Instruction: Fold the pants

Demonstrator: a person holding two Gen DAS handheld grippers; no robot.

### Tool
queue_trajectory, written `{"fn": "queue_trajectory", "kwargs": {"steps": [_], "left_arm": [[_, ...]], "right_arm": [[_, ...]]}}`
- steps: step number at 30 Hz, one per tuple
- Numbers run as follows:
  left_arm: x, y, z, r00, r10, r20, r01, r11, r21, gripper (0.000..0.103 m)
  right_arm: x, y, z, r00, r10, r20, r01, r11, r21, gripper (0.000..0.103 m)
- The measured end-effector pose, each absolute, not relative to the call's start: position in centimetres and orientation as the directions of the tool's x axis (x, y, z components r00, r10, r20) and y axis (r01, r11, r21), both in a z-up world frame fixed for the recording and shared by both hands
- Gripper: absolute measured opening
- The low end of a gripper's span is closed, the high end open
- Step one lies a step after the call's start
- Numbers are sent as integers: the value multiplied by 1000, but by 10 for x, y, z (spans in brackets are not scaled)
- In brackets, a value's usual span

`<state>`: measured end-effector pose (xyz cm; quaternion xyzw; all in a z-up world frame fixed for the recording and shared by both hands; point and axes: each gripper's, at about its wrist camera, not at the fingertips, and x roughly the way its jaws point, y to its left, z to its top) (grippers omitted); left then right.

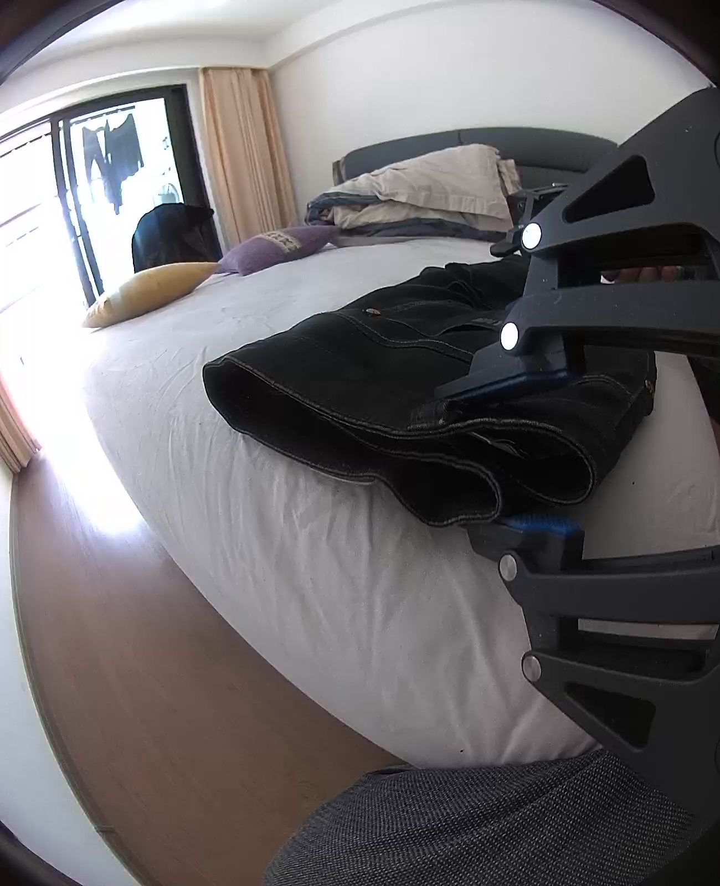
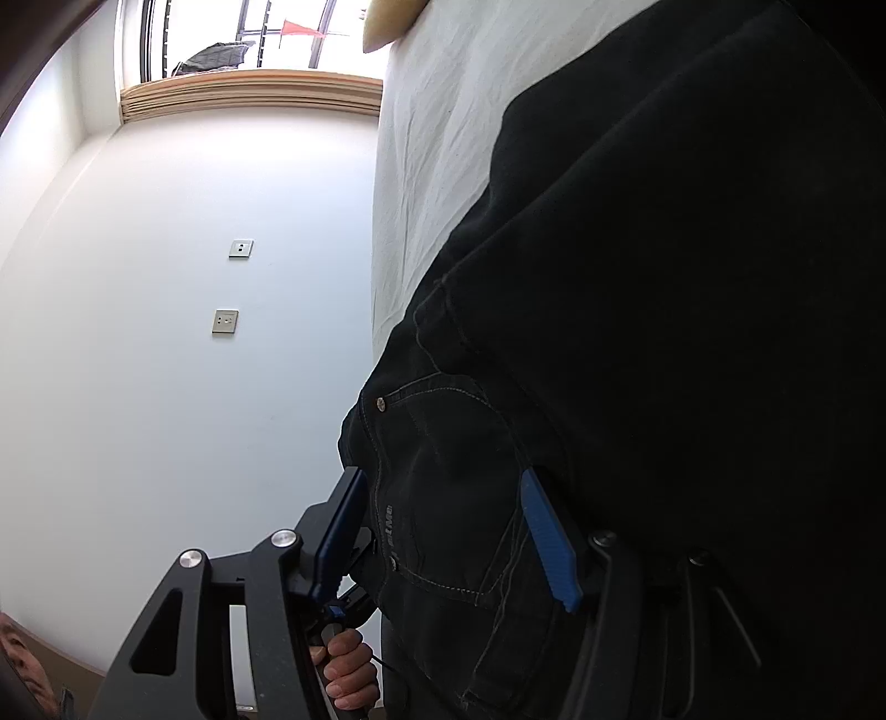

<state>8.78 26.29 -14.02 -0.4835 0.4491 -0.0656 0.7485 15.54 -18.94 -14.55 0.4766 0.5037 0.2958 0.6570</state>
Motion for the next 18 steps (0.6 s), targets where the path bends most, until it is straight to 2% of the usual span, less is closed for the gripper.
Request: {"fn": "queue_trajectory", "kwargs": {"steps": [1, 4, 9, 11, 15, 18], "left_arm": [[87, 265, -140, 589, -538, -604, -339, 514, -788, 22], [86, 264, -134, 599, -531, -600, -328, 520, -788, 17], [87, 258, -107, 611, -520, -597, -292, 552, -781, 14], [92, 244, -79, 621, -511, -594, -237, 600, -764, 13], [115, 163, -4, 623, -526, -579, 26, 754, -657, 12], [123, 79, 11, 545, -594, -592, 223, 783, -580, 12]], "right_arm": [[155, -189, -145, 319, 868, -381, 92, 372, 924, 61], [154, -189, -145, 322, 867, -380, 91, 371, 924, 61], [152, -189, -146, 331, 869, -369, 86, 361, 928, 61], [150, -191, -149, 335, 871, -360, 81, 354, 932, 61], [150, -199, -152, 351, 884, -308, 111, 287, 951, 61], [149, -217, -152, 390, 887, -248, 143, 207, 968, 64]]}}
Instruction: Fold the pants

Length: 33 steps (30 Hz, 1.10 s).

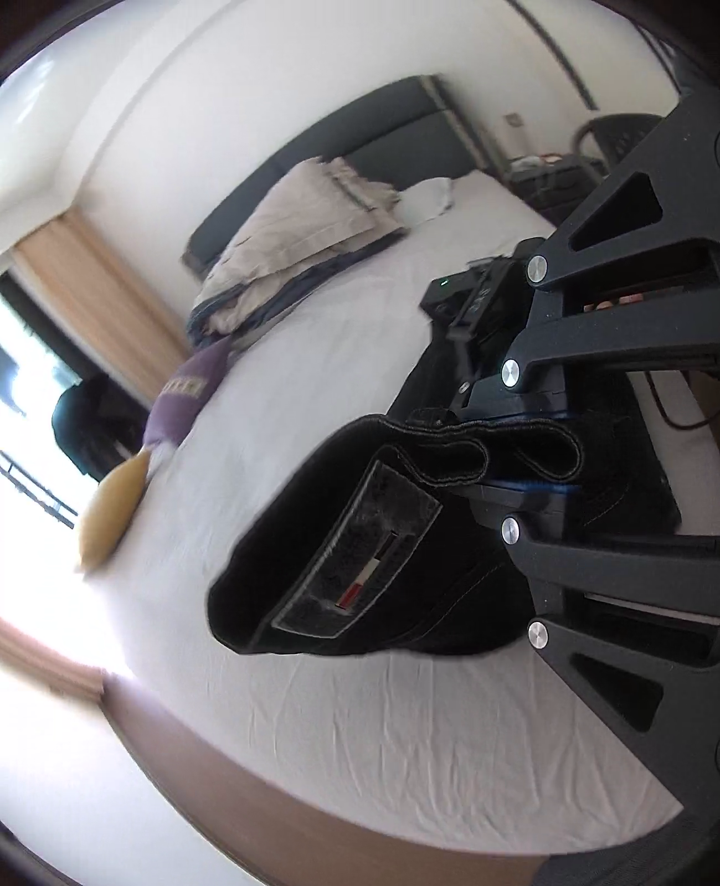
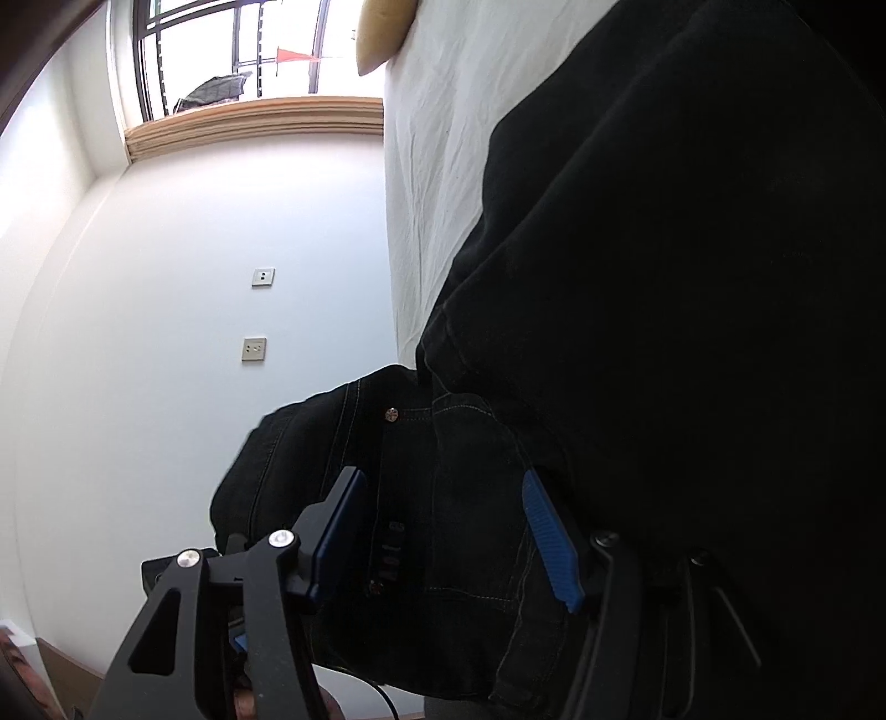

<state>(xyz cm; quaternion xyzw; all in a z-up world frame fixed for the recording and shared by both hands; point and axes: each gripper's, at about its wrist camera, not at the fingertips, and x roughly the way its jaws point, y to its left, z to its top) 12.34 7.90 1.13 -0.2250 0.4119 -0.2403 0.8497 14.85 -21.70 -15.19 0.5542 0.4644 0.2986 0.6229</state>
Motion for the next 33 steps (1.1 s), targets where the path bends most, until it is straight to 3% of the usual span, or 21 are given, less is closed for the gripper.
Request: {"fn": "queue_trajectory", "kwargs": {"steps": [4, 8, 17, 18, 22, 26, 33], "left_arm": [[124, 3, -21, 437, -582, -686, 325, 813, -483, 12], [122, -11, -27, 437, -552, -710, 347, 832, -433, 12], [114, -22, -25, 455, -513, -728, 370, 852, -369, 12], [113, -24, -25, 457, -511, -728, 377, 853, -361, 12], [106, -42, -19, 448, -503, -739, 413, 850, -327, 12], [101, -67, -7, 441, -506, -741, 457, 837, -300, 12], [98, -125, 13, 387, -545, -744, 554, 782, -285, 12]], "right_arm": [[141, -248, -140, 433, 871, -232, 125, 196, 973, 68], [131, -277, -125, 449, 860, -241, 82, 229, 970, 72], [140, -233, -62, 278, 838, -470, -144, 520, 842, 75], [142, -227, -57, 266, 811, -521, -163, 571, 805, 73], [146, -217, -42, 232, 737, -635, -242, 676, 696, 31], [129, -229, -22, 299, 682, -668, -298, 731, 614, 21], [101, -291, -21, 398, 697, -596, -225, 705, 673, 19]]}}
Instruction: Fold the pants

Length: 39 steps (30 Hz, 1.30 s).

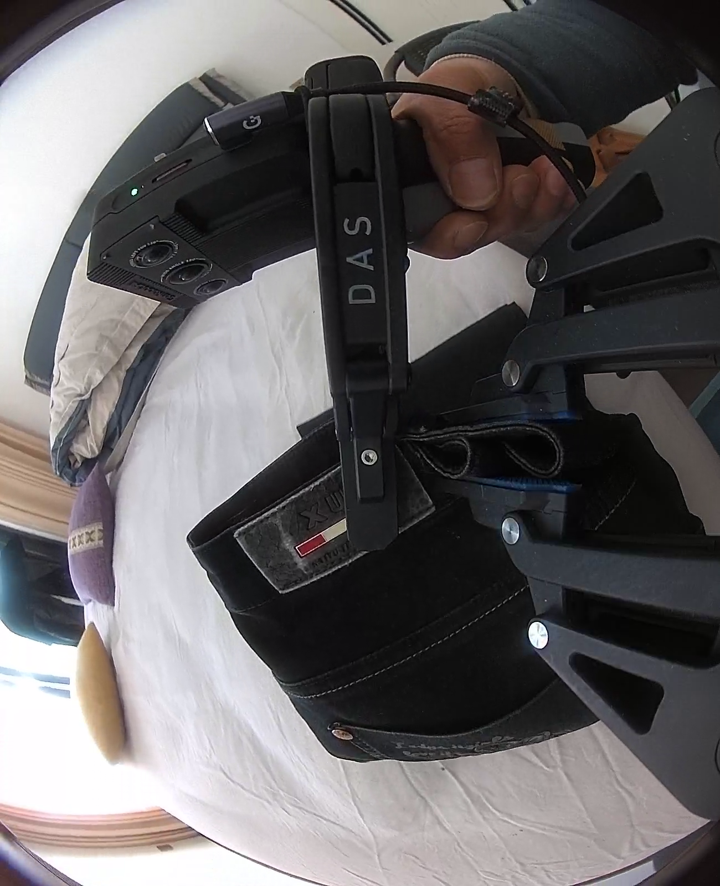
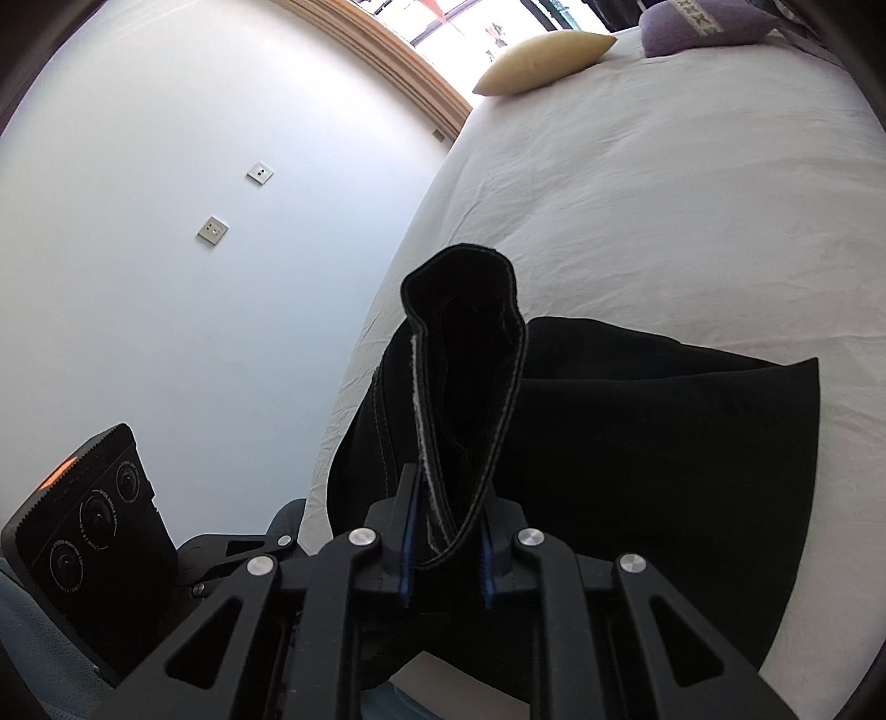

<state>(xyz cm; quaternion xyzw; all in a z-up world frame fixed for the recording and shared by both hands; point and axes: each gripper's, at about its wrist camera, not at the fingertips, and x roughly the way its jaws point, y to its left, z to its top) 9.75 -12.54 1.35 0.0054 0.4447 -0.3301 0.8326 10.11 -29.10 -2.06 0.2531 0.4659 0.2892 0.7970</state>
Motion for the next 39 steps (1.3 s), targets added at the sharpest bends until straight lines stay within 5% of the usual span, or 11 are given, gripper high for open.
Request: {"fn": "queue_trajectory", "kwargs": {"steps": [14, 28, 32, 33, 34, 36, 39], "left_arm": [[100, -238, -27, 280, -490, -826, 637, 738, -222, 12], [89, -255, -63, 268, -466, -843, 694, 701, -167, 13], [90, -246, -62, 209, -492, -845, 694, 684, -227, 27], [88, -240, -57, 193, -511, -838, 688, 679, -256, 37], [87, -233, -51, 184, -532, -826, 679, 677, -285, 60], [84, -211, -34, 188, -598, -779, 669, 659, -345, 81], [90, -175, -11, 256, -623, -739, 643, 681, -351, 83]], "right_arm": [[93, -371, -93, 445, 682, -580, -36, 661, 750, 17], [95, -355, -120, 463, 670, -580, 44, 636, 770, 18], [92, -359, -128, 468, 674, -571, 57, 622, 781, 18], [91, -360, -130, 472, 679, -562, 66, 608, 791, 19], [90, -363, -133, 476, 684, -553, 74, 595, 800, 21], [87, -366, -133, 481, 689, -542, 96, 574, 814, 24], [79, -372, -117, 504, 633, -588, 104, 631, 769, 31]]}}
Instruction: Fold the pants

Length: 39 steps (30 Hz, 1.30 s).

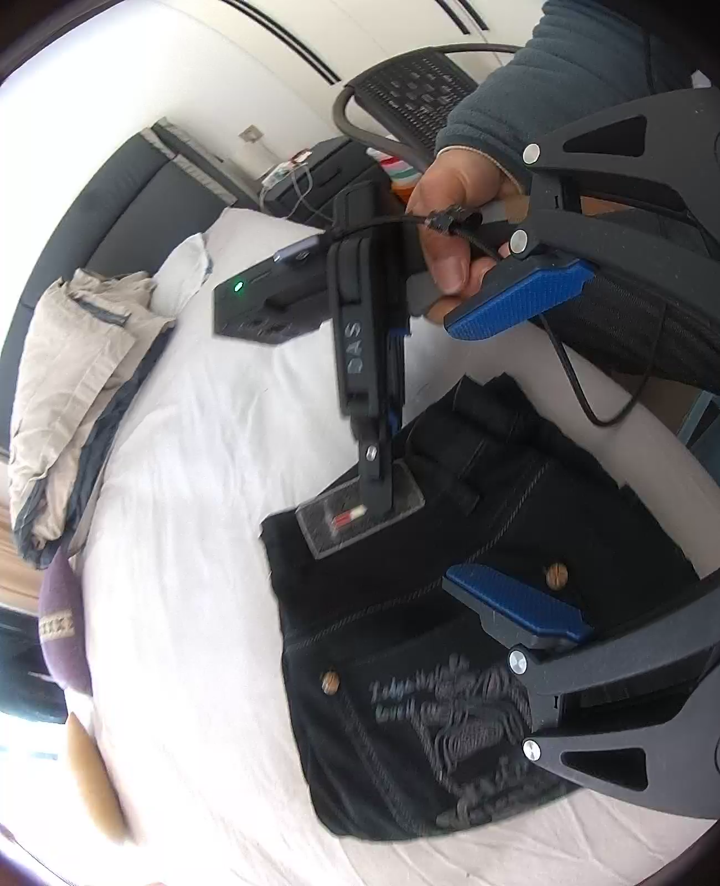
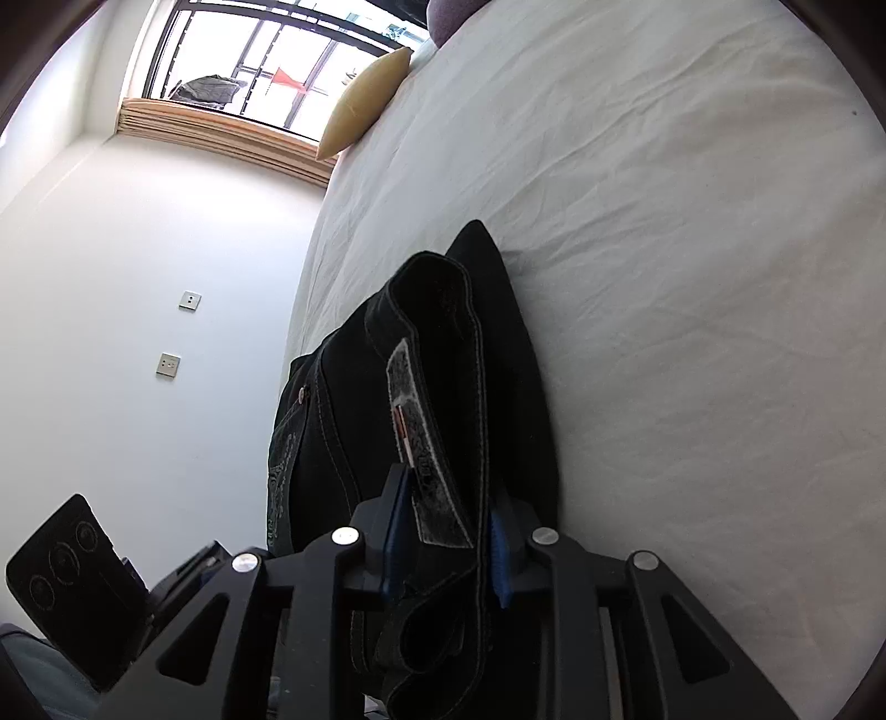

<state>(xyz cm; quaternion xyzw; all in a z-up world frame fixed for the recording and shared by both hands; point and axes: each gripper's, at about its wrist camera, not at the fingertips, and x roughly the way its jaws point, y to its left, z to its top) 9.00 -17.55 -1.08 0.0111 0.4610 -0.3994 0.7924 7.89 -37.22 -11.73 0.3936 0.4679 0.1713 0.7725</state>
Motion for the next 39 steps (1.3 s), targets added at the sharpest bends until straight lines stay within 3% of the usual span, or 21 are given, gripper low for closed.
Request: {"fn": "queue_trajectory", "kwargs": {"steps": [2, 4, 9, 11, 13, 14, 16, 17, 25, 27, 29, 33, 37, 38, 39], "left_arm": [[104, -147, -6, 292, -629, -721, 593, 710, -379, 83], [119, -120, -7, 343, -611, -714, 534, 752, -386, 83], [142, -76, -19, 409, -588, -698, 427, 799, -423, 83], [150, -71, -23, 417, -588, -693, 419, 801, -428, 83], [155, -72, -30, 405, -583, -704, 414, 804, -428, 81], [155, -72, -31, 397, -589, -704, 418, 799, -432, 81], [153, -73, -32, 393, -594, -702, 433, 793, -429, 81], [153, -75, -32, 388, -599, -701, 441, 788, -429, 81], [182, -90, -38, 381, -616, -690, 466, 772, -432, 81], [198, -100, -50, 337, -600, -726, 469, 775, -424, 81], [205, -104, -64, 325, -582, -746, 463, 785, -411, 81], [204, -117, -80, 327, -572, -752, 478, 787, -391, 82], [198, -131, -88, 334, -540, -773, 524, 788, -324, 82], [197, -130, -88, 336, -545, -769, 526, 785, -327, 82], [196, -128, -87, 336, -556, -760, 527, 780, -338, 82]], "right_arm": [[72, -380, -102, 529, 545, -650, 144, 697, 702, 44], [66, -385, -82, 563, 513, -647, 141, 712, 688, 44], [69, -347, -38, 548, 650, -527, -79, 667, 741, 44], [78, -335, -49, 506, 673, -540, -75, 657, 750, 44], [84, -335, -81, 445, 655, -611, 47, 665, 746, 44], [82, -336, -98, 407, 629, -662, 105, 688, 718, 42], [69, -341, -114, 403, 589, -700, 135, 719, 682, 5], [61, -347, -117, 416, 576, -704, 157, 717, 679, 0], [36, -362, -119, 447, 553, -703, 184, 713, 677, 0], [37, -362, -112, 437, 542, -718, 188, 726, 662, 0], [42, -356, -91, 465, 528, -710, 161, 739, 655, 5], [63, -350, -60, 538, 596, -596, 61, 678, 733, 23], [103, -339, -84, 504, 627, -594, 71, 656, 752, 29], [110, -340, -100, 475, 603, -641, 124, 675, 727, 28], [115, -340, -114, 455, 586, -670, 158, 687, 709, 9]]}}
